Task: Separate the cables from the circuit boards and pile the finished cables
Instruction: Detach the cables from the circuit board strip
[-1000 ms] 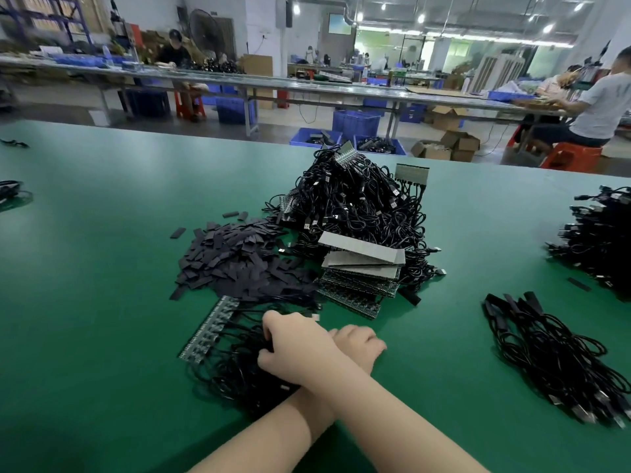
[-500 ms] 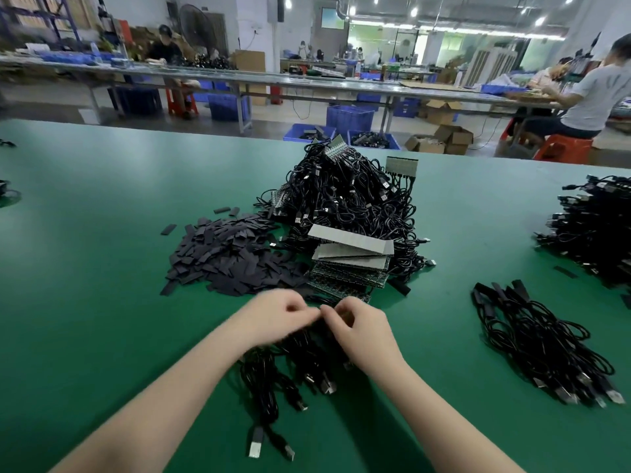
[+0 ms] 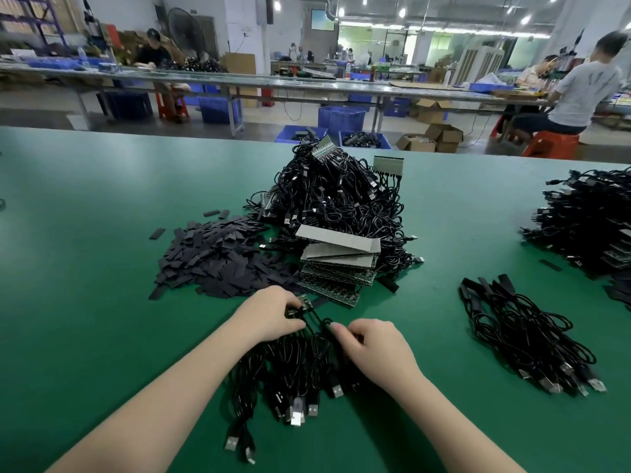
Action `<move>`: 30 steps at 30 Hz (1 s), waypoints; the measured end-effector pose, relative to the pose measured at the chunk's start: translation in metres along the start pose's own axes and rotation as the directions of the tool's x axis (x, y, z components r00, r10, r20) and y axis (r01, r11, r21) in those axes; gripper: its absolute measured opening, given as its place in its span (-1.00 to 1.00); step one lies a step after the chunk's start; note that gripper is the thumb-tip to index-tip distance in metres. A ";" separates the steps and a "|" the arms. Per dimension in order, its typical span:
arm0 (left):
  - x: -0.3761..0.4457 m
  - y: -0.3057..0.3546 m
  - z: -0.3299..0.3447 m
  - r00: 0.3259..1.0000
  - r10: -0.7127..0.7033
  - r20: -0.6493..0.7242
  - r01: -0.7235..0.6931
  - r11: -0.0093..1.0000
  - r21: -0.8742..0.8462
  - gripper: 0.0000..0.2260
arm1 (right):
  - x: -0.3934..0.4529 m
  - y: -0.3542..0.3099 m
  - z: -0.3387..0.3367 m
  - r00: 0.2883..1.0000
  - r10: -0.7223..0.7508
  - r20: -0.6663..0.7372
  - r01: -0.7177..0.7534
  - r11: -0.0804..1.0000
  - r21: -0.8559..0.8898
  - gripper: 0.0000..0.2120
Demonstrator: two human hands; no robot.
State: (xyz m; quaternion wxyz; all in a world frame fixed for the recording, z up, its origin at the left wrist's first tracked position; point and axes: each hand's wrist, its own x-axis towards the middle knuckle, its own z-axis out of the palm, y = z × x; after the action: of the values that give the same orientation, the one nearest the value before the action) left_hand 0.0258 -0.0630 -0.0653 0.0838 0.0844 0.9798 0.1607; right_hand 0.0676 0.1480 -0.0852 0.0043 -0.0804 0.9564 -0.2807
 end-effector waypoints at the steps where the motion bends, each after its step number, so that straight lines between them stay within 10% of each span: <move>1: 0.000 0.003 0.003 0.999 0.033 0.005 -0.033 0.999 -0.010 -0.56 | 0.002 0.000 0.000 0.997 0.034 -0.063 -0.031 0.999 0.044 -0.50; 6: 0.001 0.016 0.022 0.987 0.163 -0.003 -0.163 0.985 -0.047 -0.62 | 0.021 0.003 -0.002 0.993 0.056 -0.100 -0.047 0.995 0.091 -0.85; 14: 0.006 0.024 0.031 0.987 0.022 -0.161 -0.029 0.999 -0.042 -0.71 | 0.036 -0.001 0.022 0.997 0.068 -0.039 -0.071 0.995 -0.071 -0.67; 19: 0.012 0.027 0.024 0.998 -0.063 0.010 0.063 0.997 -0.051 -0.49 | 0.029 0.011 0.026 0.993 0.038 -0.114 -0.022 0.991 0.134 -0.72; 30: 0.001 0.036 0.028 0.951 -0.017 -0.309 -0.039 0.984 -0.174 -0.74 | 0.028 0.014 0.021 0.976 0.158 -0.148 -0.085 0.908 0.410 -0.94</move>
State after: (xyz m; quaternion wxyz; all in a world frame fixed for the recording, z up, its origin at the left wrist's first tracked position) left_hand 0.0356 -0.0204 -0.0795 -0.0641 0.0558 0.9620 0.2593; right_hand 0.0391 0.1436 -0.1097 -0.0474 0.0075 0.8780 -0.4762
